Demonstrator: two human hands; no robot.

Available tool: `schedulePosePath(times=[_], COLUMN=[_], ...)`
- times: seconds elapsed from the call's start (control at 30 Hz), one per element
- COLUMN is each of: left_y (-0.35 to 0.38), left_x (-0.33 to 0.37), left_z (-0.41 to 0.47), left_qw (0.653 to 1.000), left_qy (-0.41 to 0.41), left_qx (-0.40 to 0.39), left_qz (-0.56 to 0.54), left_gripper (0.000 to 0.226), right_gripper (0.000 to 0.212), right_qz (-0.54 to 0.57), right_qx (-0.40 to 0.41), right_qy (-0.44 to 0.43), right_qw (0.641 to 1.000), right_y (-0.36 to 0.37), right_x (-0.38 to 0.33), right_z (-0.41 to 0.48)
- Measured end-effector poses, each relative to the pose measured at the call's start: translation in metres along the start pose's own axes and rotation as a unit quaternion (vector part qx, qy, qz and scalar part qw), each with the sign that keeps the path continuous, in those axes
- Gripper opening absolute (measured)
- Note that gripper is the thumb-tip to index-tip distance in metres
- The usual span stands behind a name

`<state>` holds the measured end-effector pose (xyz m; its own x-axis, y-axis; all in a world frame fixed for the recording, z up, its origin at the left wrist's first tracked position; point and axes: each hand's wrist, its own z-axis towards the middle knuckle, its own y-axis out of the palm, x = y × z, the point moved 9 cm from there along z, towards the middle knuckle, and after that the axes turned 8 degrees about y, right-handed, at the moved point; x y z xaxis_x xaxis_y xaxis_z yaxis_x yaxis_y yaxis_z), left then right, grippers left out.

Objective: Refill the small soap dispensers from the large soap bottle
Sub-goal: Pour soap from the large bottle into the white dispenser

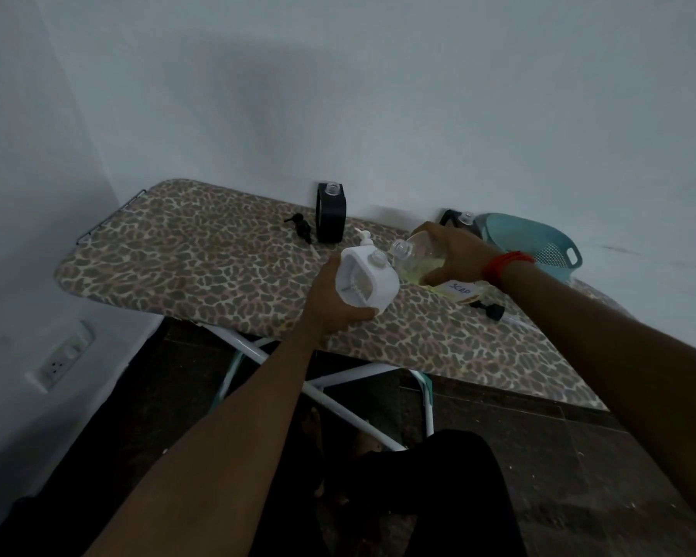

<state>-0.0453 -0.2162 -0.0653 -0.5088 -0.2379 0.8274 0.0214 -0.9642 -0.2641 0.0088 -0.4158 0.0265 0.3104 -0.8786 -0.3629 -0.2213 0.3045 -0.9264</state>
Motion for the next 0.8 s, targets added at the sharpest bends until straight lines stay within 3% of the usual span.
schedulePosePath(times=[0.2, 0.57, 0.8], left_y=[0.003, 0.002, 0.003], left_x=[-0.011, 0.013, 0.01], left_z=[-0.001, 0.0, 0.001], left_qw=[0.999, 0.999, 0.999], left_qy=[-0.048, 0.009, 0.015], left_qx=[-0.01, -0.021, -0.024], left_qz=[-0.019, -0.035, -0.034], left_gripper=[0.11, 0.083, 0.084], right_gripper=[0.079, 0.079, 0.079], right_qz=[-0.024, -0.045, -0.082], right_qx=[-0.002, -0.011, -0.031], right_qy=[-0.007, 0.0, 0.0], right_qw=[1.0, 0.999, 0.996], right_y=[0.001, 0.002, 0.0], right_x=[0.0, 0.003, 0.0], right_z=[0.001, 0.006, 0.011])
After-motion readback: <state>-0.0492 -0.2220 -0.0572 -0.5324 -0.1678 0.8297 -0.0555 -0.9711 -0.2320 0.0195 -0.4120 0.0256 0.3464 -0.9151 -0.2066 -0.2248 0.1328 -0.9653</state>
